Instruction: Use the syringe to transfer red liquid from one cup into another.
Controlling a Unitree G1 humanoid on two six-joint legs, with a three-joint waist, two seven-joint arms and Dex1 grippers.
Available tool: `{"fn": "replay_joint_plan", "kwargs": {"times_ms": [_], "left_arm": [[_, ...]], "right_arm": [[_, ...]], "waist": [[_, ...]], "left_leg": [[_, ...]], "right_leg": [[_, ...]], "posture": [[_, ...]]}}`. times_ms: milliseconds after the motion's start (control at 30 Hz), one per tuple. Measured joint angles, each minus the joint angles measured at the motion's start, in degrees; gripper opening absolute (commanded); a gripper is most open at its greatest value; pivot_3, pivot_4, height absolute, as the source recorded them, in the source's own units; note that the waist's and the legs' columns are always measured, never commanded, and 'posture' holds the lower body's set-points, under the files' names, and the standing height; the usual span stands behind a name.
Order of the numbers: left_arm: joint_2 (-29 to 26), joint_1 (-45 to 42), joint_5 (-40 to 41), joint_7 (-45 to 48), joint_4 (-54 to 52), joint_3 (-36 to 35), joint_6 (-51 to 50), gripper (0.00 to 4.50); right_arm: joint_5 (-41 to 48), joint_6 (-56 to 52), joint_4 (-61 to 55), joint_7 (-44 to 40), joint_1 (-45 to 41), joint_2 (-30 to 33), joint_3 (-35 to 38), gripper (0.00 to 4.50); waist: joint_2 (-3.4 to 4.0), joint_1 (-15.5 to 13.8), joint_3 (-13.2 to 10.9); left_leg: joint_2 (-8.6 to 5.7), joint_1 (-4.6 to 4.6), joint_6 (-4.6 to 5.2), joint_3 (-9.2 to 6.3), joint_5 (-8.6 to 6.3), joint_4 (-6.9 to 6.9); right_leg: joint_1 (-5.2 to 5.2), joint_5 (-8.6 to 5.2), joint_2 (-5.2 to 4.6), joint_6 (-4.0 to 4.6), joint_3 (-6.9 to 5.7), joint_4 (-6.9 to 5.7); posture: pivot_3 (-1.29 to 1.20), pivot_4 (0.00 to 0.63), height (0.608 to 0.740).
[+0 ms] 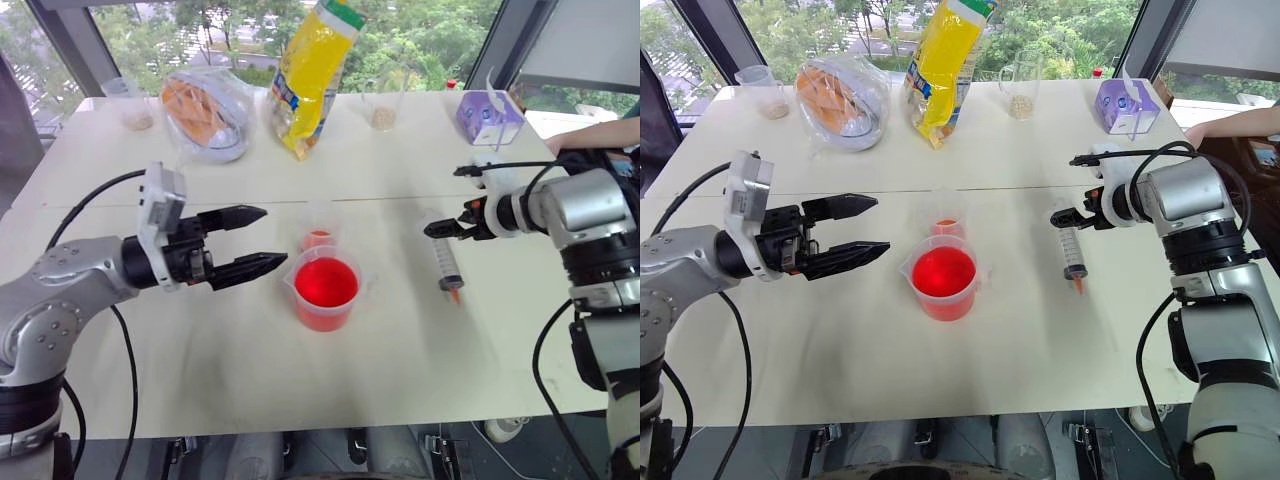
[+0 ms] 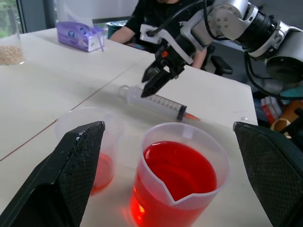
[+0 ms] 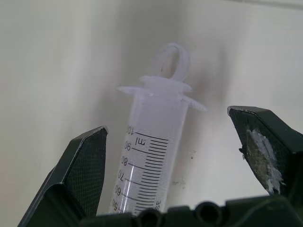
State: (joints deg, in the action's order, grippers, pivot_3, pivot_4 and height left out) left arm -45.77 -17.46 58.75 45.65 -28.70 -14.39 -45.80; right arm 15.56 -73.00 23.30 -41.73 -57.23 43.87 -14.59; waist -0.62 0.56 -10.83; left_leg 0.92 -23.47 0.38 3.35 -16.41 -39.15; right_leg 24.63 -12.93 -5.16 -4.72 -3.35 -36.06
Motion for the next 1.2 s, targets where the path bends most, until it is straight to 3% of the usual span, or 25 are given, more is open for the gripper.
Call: {"fn": "replay_joint_plan", "kwargs": {"times_ms": [367,567,600,767,900,1067,1200], "left_arm": [[0.9,3.0,0.5,-3.4,-3.8,-0.6,0.1,4.5],[1.0,4.6,0.5,-4.3,-4.1,-0.6,0.2,4.5],[1.0,4.6,0.5,-4.3,-4.1,-0.6,0.3,4.5],[0.6,3.7,0.4,-3.7,-3.6,-0.6,0.5,4.5],[-1.1,2.0,-0.2,-1.6,-1.1,-1.0,1.4,4.5],[-2.4,-3.8,-1.1,1.4,4.5,-0.7,1.6,4.5],[-3.1,-9.3,-3.8,5.5,9.8,1.9,2.4,4.5]], "right_arm": [[-5.6,4.1,9.8,-1.6,-2.7,-5.0,-4.4,4.44],[-8.5,5.7,12.1,-2.7,-3.8,-6.1,-5.5,1.6],[-8.6,5.3,12.1,-2.9,-3.9,-6.2,-5.5,1.43],[-7.9,1.4,9.2,-3.9,-3.6,-6.3,-4.9,1.43],[-5.8,-3.1,0.3,-3.4,-2.3,-5.8,-1.4,1.43],[0.6,0.2,-15.8,-3.4,-2.3,-5.5,12.1,1.43],[7.8,7.8,-27.8,-1.8,-1.8,-12.1,24.2,1.43]], "waist": [[0.0,0.2,0.0],[-0.01,0.3,0.0],[-0.01,0.4,0.0],[0.0,0.3,0.0],[0.03,0.2,0.0],[0.03,0.0,0.0],[0.03,0.1,0.0]], "left_leg": [[-0.01,0.07,0.0,0.0,0.0,0.0],[-0.01,0.09,-0.01,-0.01,0.01,0.0],[0.0,0.09,-0.01,-0.01,0.01,0.0],[0.01,0.09,-0.01,-0.02,0.01,0.0],[0.01,0.04,-0.01,-0.01,0.01,0.0],[0.0,0.01,-0.01,-0.02,0.0,0.02],[0.01,0.02,-0.01,0.0,0.0,0.04]], "right_leg": [[-0.02,0.01,0.04,-0.01,0.0,-0.05],[-0.03,0.01,0.08,0.0,0.0,-0.06],[-0.03,0.01,0.09,0.01,0.0,-0.06],[-0.03,0.01,0.1,0.01,0.0,-0.06],[0.02,0.01,0.09,0.01,0.0,-0.06],[0.03,0.01,0.1,-0.01,-0.02,-0.02],[0.02,0.01,0.12,-0.01,-0.03,-0.03]], "posture": [[0.0,0.15,0.74],[0.0,0.15,0.74],[0.0,0.15,0.74],[0.0,0.15,0.74],[0.0,0.15,0.74],[0.0,0.15,0.74],[0.0,0.15,0.74]]}}
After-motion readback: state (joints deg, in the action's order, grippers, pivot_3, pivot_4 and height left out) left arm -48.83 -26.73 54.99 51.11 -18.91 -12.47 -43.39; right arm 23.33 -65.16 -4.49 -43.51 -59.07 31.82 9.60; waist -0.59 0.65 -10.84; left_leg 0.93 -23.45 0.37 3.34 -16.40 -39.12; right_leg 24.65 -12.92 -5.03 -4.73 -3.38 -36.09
